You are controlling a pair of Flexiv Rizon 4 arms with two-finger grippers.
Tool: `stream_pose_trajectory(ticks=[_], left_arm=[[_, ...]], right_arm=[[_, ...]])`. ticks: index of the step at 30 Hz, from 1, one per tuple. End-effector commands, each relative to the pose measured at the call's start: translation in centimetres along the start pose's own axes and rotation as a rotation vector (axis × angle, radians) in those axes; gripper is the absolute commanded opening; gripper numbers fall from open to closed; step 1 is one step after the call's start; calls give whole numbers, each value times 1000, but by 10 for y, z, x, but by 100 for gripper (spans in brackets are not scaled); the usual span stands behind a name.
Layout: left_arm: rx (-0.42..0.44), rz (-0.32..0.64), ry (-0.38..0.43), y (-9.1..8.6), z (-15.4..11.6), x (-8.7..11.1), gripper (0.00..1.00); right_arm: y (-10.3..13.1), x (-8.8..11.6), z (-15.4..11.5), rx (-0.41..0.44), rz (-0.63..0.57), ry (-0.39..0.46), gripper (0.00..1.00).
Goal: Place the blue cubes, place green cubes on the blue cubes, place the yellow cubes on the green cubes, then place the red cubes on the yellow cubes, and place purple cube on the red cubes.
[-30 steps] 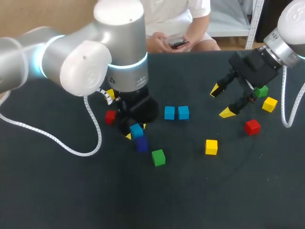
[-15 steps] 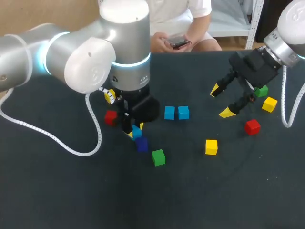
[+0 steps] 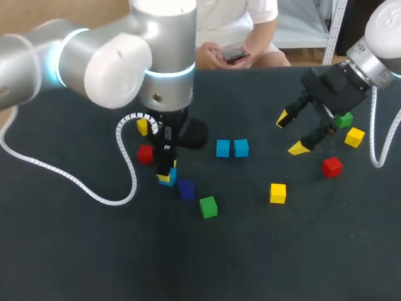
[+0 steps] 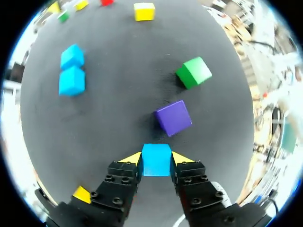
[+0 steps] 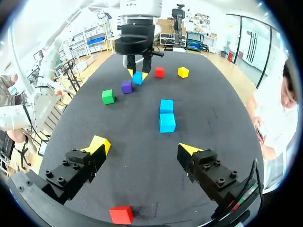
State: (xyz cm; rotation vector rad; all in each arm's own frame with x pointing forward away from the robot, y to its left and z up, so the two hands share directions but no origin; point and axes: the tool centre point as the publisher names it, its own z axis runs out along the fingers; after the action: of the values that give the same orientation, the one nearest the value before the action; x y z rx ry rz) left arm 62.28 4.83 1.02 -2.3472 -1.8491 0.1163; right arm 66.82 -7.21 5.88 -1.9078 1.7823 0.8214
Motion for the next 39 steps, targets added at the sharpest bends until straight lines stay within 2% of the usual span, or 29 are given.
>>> stream_pose_trajectory(ticks=[1,6,11,15,19,22,29,34,39], left_arm=[[-13,-104,-10,-9,-6,6,0],[-21,-191,-9,-13,-16,4,0],[-40,-219,-11,-14,-21,-1,0],[-28,-265,-12,-6,-23,-1,0],[-55,-281,8,4,-31,-4,0],[-86,-287,-11,13,-35,-6,0],[-89,-320,-4,30,-37,-16,0],[-94,-357,-48,35,-39,-18,0],[-105,-353,-87,45,-41,-23,0]], right_arm=[[0,0,0,0,-1,-1,100],[0,0,0,0,-1,-1,100],[0,0,0,0,-1,-1,100],[0,0,0,0,-1,-1,100],[0,0,0,0,-1,-1,100],[0,0,0,0,-1,-1,100],[0,0,0,0,-1,-1,100],[0,0,0,0,-1,-1,100],[0,0,0,0,-1,-1,100]])
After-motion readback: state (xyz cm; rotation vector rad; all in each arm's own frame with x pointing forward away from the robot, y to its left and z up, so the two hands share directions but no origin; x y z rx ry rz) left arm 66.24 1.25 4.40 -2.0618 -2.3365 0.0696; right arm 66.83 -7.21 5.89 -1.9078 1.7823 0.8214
